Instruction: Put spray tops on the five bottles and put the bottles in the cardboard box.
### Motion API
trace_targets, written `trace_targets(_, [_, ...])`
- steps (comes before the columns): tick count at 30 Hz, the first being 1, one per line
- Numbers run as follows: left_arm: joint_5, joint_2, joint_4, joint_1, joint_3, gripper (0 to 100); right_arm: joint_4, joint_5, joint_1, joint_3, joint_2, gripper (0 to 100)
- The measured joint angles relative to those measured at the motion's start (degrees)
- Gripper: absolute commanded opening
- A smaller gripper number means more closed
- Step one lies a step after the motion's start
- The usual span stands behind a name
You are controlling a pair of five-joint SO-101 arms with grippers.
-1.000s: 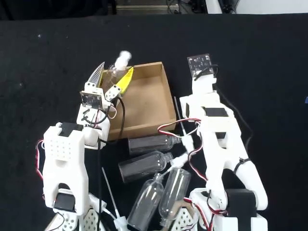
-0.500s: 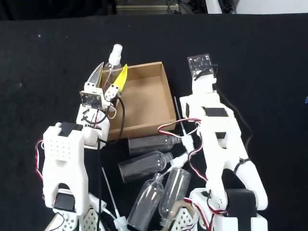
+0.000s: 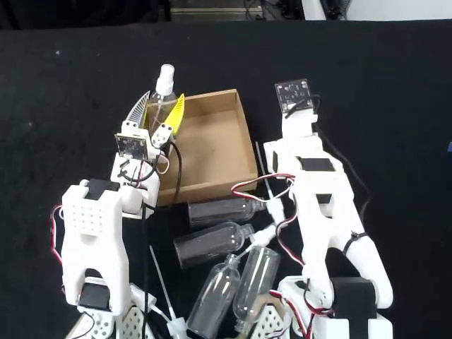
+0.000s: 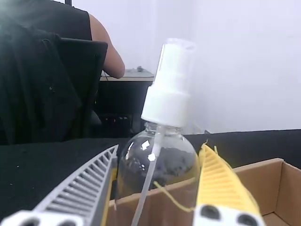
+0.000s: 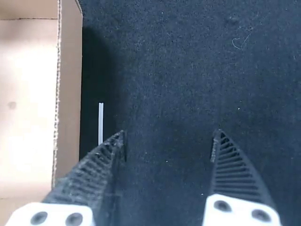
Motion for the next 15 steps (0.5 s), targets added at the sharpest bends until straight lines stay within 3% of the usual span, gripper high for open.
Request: trace_targets(15, [0.2, -3.3, 0.7, -0.3, 2.8, 22, 0.0, 0.0, 0.0, 0.0, 0.0, 26.5])
